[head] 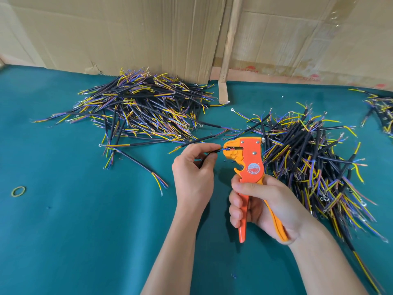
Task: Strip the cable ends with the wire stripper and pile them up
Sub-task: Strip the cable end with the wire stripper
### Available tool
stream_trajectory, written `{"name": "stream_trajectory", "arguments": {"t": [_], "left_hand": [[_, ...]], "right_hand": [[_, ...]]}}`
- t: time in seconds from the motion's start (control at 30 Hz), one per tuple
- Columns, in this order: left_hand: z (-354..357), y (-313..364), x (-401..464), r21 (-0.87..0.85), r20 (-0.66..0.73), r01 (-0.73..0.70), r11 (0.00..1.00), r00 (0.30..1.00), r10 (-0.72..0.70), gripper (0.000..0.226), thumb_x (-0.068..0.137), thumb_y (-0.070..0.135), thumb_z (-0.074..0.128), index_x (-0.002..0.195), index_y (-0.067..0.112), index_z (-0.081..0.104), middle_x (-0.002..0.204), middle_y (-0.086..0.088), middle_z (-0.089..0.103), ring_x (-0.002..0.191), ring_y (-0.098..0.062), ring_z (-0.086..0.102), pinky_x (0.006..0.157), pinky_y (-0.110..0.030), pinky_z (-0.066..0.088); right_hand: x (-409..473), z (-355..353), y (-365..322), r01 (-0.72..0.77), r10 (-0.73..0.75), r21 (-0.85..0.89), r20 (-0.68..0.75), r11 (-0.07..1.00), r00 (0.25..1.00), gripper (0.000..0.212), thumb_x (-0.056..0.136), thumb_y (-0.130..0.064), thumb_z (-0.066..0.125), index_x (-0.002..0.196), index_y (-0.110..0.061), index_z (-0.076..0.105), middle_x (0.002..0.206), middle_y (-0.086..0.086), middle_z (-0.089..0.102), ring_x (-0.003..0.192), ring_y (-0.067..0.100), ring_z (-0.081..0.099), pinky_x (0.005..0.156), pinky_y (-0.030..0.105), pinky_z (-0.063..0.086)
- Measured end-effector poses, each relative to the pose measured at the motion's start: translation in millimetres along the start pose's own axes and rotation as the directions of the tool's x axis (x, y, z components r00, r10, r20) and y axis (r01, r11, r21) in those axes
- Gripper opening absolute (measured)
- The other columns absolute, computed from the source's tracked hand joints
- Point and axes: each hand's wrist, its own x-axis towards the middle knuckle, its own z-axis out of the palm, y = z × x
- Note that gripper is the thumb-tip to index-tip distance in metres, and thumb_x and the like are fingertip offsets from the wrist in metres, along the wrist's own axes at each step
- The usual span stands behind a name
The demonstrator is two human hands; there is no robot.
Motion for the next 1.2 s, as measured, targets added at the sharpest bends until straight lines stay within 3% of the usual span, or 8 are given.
{"name": "stream_trajectory", "arguments": {"t": [0.47,0.6,0.8,0.87,0.97,1.03,1.2], "left_hand": [[-0.3,-0.3,0.0,-0.009,0.001,-0.01,1.0,1.0,0.01,0.035,0.085,-0.006,0.068,0.086,0.027,0.078,0.084,0.014,0.073,0.077,-0.002,0.064,0.07,-0.014,0.047],[-1.2,-0.5,0.4,-0.019,0.006,-0.012,1.0,1.0,0.012,0.037,0.085,-0.006,0.069,0.085,0.03,0.077,0.084,0.013,0.074,0.076,-0.002,0.065,0.07,-0.014,0.048],[-0.9,0.3,0.1,-0.053,0.011,-0.007,0.999,1.0,0.008,0.034,0.085,-0.006,0.07,0.087,0.027,0.078,0.085,0.011,0.076,0.079,-0.004,0.07,0.074,-0.014,0.05],[0.0,0.8,-1.1,-0.064,0.011,-0.01,0.998,1.0,0.011,0.034,0.085,-0.005,0.071,0.087,0.028,0.078,0.085,0.011,0.076,0.079,-0.003,0.07,0.074,-0.014,0.051],[1.8,-0.5,-0.4,-0.052,0.002,-0.003,0.999,1.0,0.003,0.034,0.085,-0.005,0.07,0.087,0.028,0.078,0.084,0.011,0.076,0.078,0.001,0.069,0.073,-0.012,0.05],[1.7,-3.2,0.4,-0.054,-0.019,0.016,0.998,1.0,-0.017,0.031,0.086,-0.004,0.07,0.088,0.026,0.078,0.083,0.013,0.076,0.075,0.003,0.066,0.072,-0.012,0.049],[-0.4,-3.8,0.3,-0.11,-0.053,0.057,0.992,0.997,-0.063,0.028,0.086,0.0,0.073,0.096,0.026,0.075,0.077,0.015,0.069,0.067,-0.008,0.059,0.069,-0.027,0.054]], "right_hand": [[0.0,1.2,1.4,-0.006,0.006,0.012,-0.013,1.0,1.0,0.021,0.083,-0.018,0.075,0.075,-0.01,0.058,0.065,0.015,0.045,0.05,0.028,0.044,0.051,0.039,0.045],[-0.4,3.1,2.2,0.005,-0.005,-0.003,-0.034,1.0,0.999,0.029,0.081,-0.024,0.078,0.066,-0.014,0.055,0.061,0.012,0.042,0.047,0.025,0.041,0.048,0.037,0.042],[1.3,5.6,5.9,0.059,-0.071,-0.078,-0.159,0.995,0.985,0.053,0.08,-0.036,0.077,0.053,-0.012,0.038,0.045,0.003,0.03,0.033,0.018,0.027,0.039,0.023,0.031],[0.3,4.5,3.9,0.06,-0.066,-0.059,-0.117,0.996,0.991,0.045,0.079,-0.032,0.078,0.056,-0.01,0.045,0.048,0.007,0.034,0.035,0.02,0.031,0.04,0.025,0.034],[0.2,4.1,3.7,0.071,-0.071,0.047,-0.007,0.996,0.997,0.024,0.077,-0.019,0.082,0.079,-0.01,0.06,0.062,0.015,0.048,0.047,0.027,0.047,0.049,0.036,0.044],[1.2,2.2,4.0,0.064,-0.068,0.075,0.051,0.995,0.996,0.026,0.076,-0.016,0.083,0.091,-0.008,0.064,0.075,0.021,0.057,0.062,0.035,0.059,0.06,0.045,0.054],[7.0,-1.9,4.6,0.104,-0.092,0.194,-0.071,0.976,0.993,0.022,0.076,-0.01,0.076,0.097,-0.007,0.069,0.086,0.025,0.063,0.075,0.039,0.065,0.071,0.049,0.058]]}}
